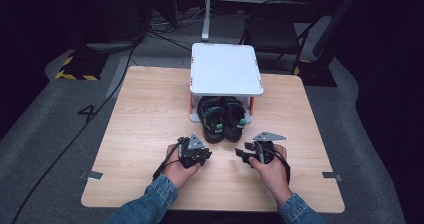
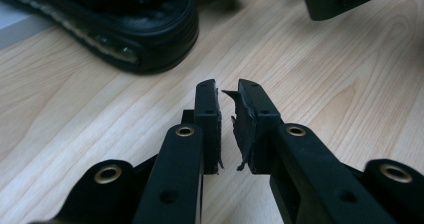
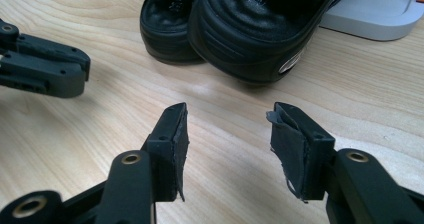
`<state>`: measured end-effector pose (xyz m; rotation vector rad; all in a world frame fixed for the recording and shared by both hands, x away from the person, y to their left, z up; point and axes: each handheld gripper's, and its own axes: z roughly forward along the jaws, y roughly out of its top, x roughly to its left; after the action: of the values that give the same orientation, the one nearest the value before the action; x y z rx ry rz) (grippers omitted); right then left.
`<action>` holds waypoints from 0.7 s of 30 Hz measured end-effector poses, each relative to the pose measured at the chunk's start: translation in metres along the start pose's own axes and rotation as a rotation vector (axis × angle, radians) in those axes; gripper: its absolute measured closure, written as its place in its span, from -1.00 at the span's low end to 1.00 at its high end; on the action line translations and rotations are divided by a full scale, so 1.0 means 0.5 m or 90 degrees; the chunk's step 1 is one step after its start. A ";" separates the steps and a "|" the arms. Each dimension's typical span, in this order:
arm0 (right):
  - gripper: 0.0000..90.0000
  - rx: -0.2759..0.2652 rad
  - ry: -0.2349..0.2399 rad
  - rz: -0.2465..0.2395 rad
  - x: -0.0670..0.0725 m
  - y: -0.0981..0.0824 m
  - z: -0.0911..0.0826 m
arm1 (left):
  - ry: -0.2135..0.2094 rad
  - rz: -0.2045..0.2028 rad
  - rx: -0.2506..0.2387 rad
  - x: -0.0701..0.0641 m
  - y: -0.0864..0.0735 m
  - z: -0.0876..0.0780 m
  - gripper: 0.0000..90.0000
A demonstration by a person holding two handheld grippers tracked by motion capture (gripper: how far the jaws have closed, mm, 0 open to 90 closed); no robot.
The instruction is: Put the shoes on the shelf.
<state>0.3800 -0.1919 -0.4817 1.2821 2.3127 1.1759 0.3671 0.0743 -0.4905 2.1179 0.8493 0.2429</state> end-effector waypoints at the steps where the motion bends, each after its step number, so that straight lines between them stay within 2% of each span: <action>1: 0.10 -0.002 -0.002 0.000 -0.002 0.000 0.002 | -0.003 0.004 -0.002 0.002 0.002 0.003 0.77; 4: 0.10 -0.005 -0.001 0.012 -0.009 0.002 0.008 | -0.018 -0.006 -0.012 0.004 0.005 0.017 0.76; 9: -0.05 -0.015 -0.018 0.018 -0.018 0.007 0.027 | -0.035 0.006 -0.001 -0.010 0.016 0.049 0.72; 12: -0.14 -0.017 -0.021 0.019 -0.018 0.012 0.038 | -0.020 0.006 0.017 -0.013 0.027 0.068 0.68; 13: -0.17 -0.019 -0.023 0.017 -0.017 0.014 0.040 | -0.015 0.000 0.012 -0.011 0.031 0.072 0.68; 15: -0.22 -0.024 -0.024 0.017 -0.016 0.018 0.045 | 0.007 -0.005 0.011 -0.009 0.036 0.077 0.67; 18: -0.27 -0.020 -0.028 0.015 -0.018 0.020 0.053 | 0.048 0.001 0.025 -0.001 0.043 0.085 0.62; 21: -0.29 -0.016 -0.032 0.015 -0.019 0.021 0.060 | 0.031 -0.004 0.024 0.012 0.044 0.084 0.71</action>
<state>0.4082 -0.1807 -0.4946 1.3186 2.2470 1.1621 0.4007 0.0425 -0.5016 2.1519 0.8947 0.2775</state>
